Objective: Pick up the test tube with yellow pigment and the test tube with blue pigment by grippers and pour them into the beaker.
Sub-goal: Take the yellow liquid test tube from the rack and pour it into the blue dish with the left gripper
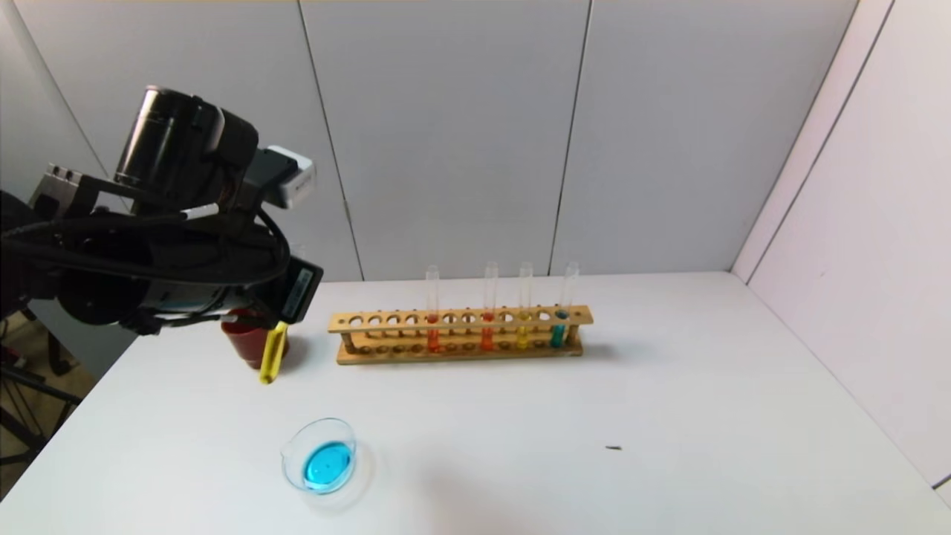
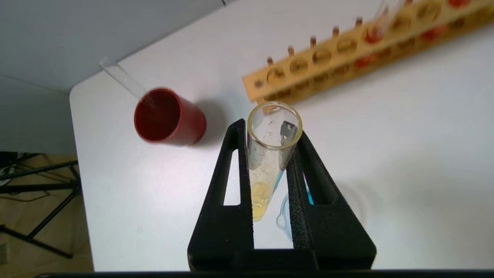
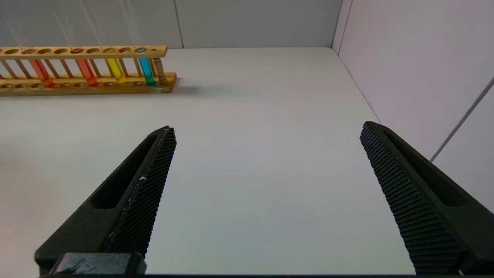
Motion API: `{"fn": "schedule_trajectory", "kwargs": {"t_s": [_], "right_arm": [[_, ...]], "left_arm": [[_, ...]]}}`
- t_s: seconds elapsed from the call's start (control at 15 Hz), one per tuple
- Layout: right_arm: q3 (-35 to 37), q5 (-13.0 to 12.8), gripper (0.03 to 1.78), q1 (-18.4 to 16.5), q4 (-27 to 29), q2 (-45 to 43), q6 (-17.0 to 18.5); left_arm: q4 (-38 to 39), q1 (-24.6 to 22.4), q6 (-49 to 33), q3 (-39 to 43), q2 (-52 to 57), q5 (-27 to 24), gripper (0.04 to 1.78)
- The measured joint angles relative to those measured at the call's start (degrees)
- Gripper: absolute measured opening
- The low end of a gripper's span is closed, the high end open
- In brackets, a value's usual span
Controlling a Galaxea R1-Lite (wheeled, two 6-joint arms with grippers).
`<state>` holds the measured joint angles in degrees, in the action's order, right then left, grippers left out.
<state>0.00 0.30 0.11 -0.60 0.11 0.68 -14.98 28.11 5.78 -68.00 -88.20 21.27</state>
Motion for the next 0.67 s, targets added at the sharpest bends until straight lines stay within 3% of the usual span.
{"fn": "schedule_trajectory", "kwargs": {"t_s": [0.4,0.67], "right_arm": [[0.0,0.0,1.74,0.0,0.0,0.0,0.0],[0.0,0.0,1.74,0.0,0.0,0.0,0.0]], "left_arm": [[-12.2,-0.7,5.1,4.0,0.6,-0.4,0.31],[-13.1,-1.0,7.3,6.8,-1.7,-0.4,0.31]]}}
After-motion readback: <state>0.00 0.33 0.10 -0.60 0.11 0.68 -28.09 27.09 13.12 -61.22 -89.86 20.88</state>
